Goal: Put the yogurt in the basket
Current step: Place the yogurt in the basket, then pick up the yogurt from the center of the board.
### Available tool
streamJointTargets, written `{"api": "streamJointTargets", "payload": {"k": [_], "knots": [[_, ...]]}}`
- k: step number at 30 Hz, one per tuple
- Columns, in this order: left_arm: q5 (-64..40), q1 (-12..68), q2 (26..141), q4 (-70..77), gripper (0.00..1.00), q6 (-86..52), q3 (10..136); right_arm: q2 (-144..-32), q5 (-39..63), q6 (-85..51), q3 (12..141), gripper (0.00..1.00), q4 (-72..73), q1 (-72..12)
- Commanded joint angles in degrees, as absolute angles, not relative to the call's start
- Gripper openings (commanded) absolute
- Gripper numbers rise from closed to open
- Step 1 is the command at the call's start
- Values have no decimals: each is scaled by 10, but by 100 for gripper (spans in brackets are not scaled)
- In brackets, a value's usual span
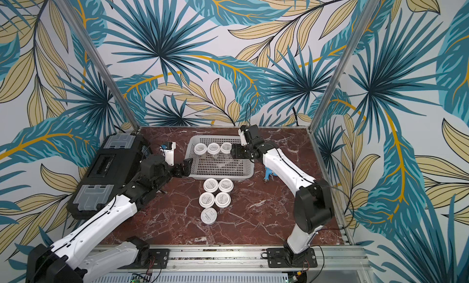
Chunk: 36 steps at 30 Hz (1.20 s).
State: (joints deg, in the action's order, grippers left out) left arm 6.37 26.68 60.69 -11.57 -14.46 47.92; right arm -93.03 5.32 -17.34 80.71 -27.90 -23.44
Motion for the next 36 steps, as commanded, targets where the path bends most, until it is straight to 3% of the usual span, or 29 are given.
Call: {"api": "streamJointTargets", "payload": {"k": [1,9,20,36], "knots": [[52,300,617,-265,96,-126,543,-868,2,-148,756,77,-262,-231],[117,426,615,-435,94,-168,589,-795,-17,-118,679,87,-253,-217],[155,555,620,-522,93,-269,591,-822,14,-137,666,88,-215,-208],[155,538,709,-398,98,-256,530,-844,30,-137,668,88,-208,-203]]}}
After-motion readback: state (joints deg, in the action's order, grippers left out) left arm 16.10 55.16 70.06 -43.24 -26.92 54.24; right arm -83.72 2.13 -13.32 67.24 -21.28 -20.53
